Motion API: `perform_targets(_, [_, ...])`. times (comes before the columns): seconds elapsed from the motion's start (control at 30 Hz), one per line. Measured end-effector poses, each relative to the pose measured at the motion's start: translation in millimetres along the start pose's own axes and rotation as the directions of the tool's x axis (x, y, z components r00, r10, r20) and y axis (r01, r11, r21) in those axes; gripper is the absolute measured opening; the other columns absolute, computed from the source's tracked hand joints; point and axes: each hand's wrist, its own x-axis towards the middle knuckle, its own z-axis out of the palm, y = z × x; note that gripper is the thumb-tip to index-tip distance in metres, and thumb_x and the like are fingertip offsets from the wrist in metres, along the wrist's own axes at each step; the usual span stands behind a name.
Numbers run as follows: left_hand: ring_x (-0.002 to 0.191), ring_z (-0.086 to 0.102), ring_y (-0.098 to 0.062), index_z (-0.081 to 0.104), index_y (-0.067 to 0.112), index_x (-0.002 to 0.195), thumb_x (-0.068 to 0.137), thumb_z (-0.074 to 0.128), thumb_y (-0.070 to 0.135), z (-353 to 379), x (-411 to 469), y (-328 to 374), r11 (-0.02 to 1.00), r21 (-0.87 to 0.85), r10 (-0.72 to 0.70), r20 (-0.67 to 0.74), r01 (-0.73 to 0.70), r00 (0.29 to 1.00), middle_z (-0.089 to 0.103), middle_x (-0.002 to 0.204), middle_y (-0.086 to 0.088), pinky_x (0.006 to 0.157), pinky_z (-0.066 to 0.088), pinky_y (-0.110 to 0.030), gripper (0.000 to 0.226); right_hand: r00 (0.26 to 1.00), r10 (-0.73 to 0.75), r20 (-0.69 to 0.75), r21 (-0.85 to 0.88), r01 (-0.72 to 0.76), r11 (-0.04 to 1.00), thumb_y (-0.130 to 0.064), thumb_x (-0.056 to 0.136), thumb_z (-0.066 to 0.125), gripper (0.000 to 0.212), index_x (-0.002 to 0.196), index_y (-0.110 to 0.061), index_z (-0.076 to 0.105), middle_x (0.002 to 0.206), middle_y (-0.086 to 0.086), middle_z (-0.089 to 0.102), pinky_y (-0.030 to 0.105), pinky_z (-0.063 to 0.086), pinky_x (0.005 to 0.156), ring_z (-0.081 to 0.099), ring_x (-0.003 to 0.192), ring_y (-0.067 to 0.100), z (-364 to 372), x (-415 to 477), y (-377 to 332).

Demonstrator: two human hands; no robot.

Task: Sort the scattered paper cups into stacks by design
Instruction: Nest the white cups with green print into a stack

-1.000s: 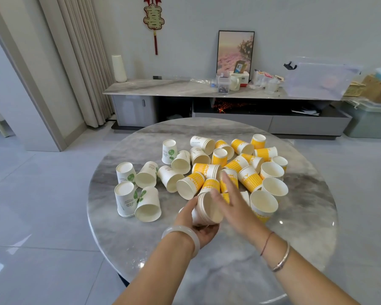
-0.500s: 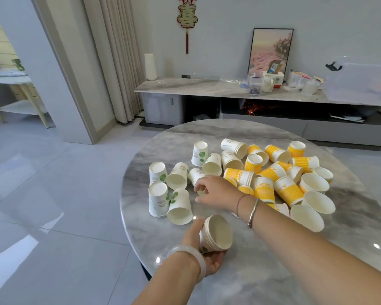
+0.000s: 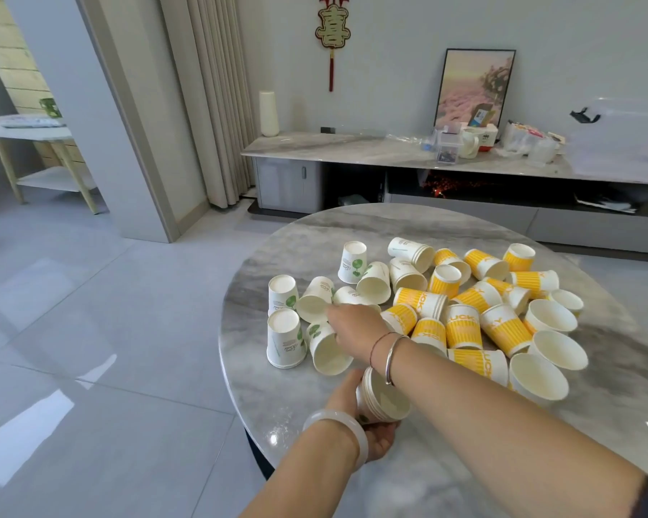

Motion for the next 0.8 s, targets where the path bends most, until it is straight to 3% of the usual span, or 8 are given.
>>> perform_targets(0.17, [0.069,0.062,-0.03,0.063,0.005,0.095,0.062,0.078,0.033,5.0,-0.6,-1.4,0.998,0.055,0.016,0.051,-0.019,0.999,0.064,0.083,-0.014,0.052,0.049,-0.029,0.046,0.969,0.145,-0.201,0.249,-0.093,0.964,-0.011,0.089,0.046,0.005,0.09,-0.012,0.05,0.094,0.014,0.064,0.035,0.039,0.06,0.061,0.084,0.035,-34.1,-21.9,25.1])
perform_targets(0.27, [0.071,0.061,-0.032,0.058,0.008,0.112,0.066,0.076,0.035,9.2,-2.8,3.6,0.997,0.041,0.059,0.063,-0.062,0.996,0.061,0.095,-0.015,0.054,0.046,-0.029,0.056,0.859,0.279,-0.429,0.449,-0.066,0.891,-0.015,0.087,0.055,0.003,0.085,-0.013,0.056,0.076,0.006,0.064,0.034,0.046,0.063,0.058,0.071,0.026,-65.9,-54.6,50.1])
perform_targets(0.33, [0.071,0.06,-0.031,0.056,0.011,0.117,0.068,0.074,0.037,12.8,-6.2,6.9,0.996,0.035,0.081,0.092,-0.084,0.992,0.06,0.1,-0.014,0.056,0.045,-0.03,0.058,0.791,0.355,-0.499,0.566,-0.013,0.824,-0.016,0.085,0.06,0.005,0.08,-0.017,0.058,0.067,-0.005,0.06,0.021,0.045,0.059,0.054,0.061,0.007,-83.3,-86.2,68.4])
perform_targets(0.37, [0.073,0.061,-0.03,0.055,0.012,0.118,0.069,0.073,0.038,13.9,-7.6,8.7,0.995,0.03,0.087,0.113,-0.091,0.99,0.061,0.102,-0.014,0.056,0.044,-0.03,0.059,0.778,0.382,-0.498,0.617,0.008,0.787,-0.017,0.085,0.062,0.008,0.078,-0.019,0.058,0.065,-0.009,0.059,0.012,0.041,0.055,0.052,0.058,0.004,-88.7,-102.4,75.2])
perform_targets(0.43, [0.076,0.061,-0.029,0.055,0.012,0.117,0.068,0.073,0.038,17.2,-11.1,11.1,0.995,0.026,0.094,0.158,-0.099,0.983,0.062,0.104,-0.012,0.057,0.043,-0.029,0.059,0.792,0.43,-0.433,0.722,0.019,0.691,-0.017,0.084,0.065,0.014,0.073,-0.021,0.058,0.063,-0.009,0.06,0.009,0.04,0.052,0.051,0.054,0.002,-91.2,-132.1,86.0])
perform_targets(0.57, [0.076,0.063,-0.025,0.061,0.016,0.109,0.069,0.071,0.039,25.6,-16.7,11.5,0.989,0.061,0.118,0.225,-0.135,0.967,0.065,0.09,-0.008,0.061,0.044,-0.026,0.047,0.84,0.486,-0.24,0.865,-0.042,0.499,-0.012,0.082,0.069,0.018,0.069,-0.021,0.06,0.061,0.001,0.061,0.025,0.042,0.044,0.05,0.05,0.011,-71.2,-163.4,92.5])
perform_targets(0.7, [0.064,0.062,-0.02,0.065,0.021,0.108,0.068,0.074,0.041,31.1,-16.0,7.7,0.982,0.095,0.137,0.251,-0.165,0.958,0.066,0.077,-0.002,0.052,0.049,-0.022,0.046,0.839,0.506,-0.202,0.858,-0.097,0.504,-0.011,0.08,0.07,0.023,0.065,-0.023,0.057,0.062,0.0,0.061,0.024,0.041,0.05,0.052,0.054,0.013,-48.0,-164.0,83.2])
perform_targets(0.8, [0.06,0.059,-0.019,0.064,0.022,0.107,0.068,0.073,0.045,30.0,-11.5,7.6,0.984,0.104,0.117,0.254,-0.147,0.96,0.065,0.067,-0.003,0.056,0.049,-0.025,0.046,0.826,0.512,-0.236,0.797,-0.137,0.588,-0.015,0.079,0.07,0.024,0.064,-0.027,0.055,0.06,-0.004,0.06,0.016,0.041,0.054,0.051,0.054,0.007,-36.6,-153.0,72.6])
